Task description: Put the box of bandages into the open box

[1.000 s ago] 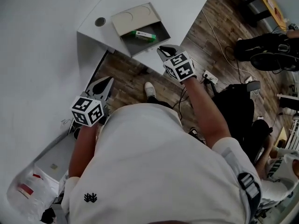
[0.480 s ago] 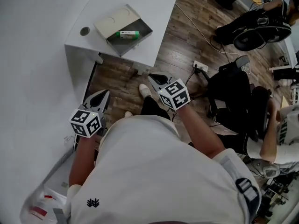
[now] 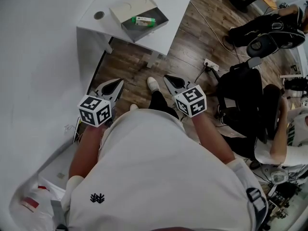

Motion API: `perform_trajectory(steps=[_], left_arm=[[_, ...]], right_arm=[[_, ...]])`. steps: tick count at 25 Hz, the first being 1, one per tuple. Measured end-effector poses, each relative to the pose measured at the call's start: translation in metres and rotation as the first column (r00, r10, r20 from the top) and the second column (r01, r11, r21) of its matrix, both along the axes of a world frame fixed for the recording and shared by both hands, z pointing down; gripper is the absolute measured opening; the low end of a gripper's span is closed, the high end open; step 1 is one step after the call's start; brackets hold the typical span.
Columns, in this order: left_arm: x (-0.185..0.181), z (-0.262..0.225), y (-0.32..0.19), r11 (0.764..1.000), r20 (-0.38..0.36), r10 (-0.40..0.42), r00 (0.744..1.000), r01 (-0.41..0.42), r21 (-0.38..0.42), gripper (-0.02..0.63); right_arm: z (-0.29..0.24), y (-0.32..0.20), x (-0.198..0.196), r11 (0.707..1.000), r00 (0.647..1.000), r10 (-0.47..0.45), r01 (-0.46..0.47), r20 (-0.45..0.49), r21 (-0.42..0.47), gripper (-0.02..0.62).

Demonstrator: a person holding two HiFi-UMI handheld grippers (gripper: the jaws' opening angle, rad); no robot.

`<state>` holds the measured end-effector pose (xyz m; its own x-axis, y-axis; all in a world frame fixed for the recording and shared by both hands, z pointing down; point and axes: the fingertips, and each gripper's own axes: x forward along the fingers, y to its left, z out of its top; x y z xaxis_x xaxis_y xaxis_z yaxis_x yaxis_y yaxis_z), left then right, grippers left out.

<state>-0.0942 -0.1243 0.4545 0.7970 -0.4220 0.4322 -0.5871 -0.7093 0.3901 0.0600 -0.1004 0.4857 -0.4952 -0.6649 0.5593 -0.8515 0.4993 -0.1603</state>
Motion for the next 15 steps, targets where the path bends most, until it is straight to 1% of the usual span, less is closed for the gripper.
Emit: perform_trajectory(steps=[10, 15], left_arm=[[-0.014, 0.0, 0.016, 1.0, -0.008, -0.029, 1.0, 0.028, -0.006, 0.005], [-0.018, 0.001, 0.014, 1.0, -0.007, -0.029, 1.0, 0.029, -0.007, 0.005]], right_arm=[[-0.009, 0.017, -0.017, 0.999, 0.999, -0.035, 0.035, -0.001, 0.016, 0.008], [-0.01, 0.016, -0.022, 0.999, 0.999, -0.049, 0.049, -0.007, 0.016, 0.008]])
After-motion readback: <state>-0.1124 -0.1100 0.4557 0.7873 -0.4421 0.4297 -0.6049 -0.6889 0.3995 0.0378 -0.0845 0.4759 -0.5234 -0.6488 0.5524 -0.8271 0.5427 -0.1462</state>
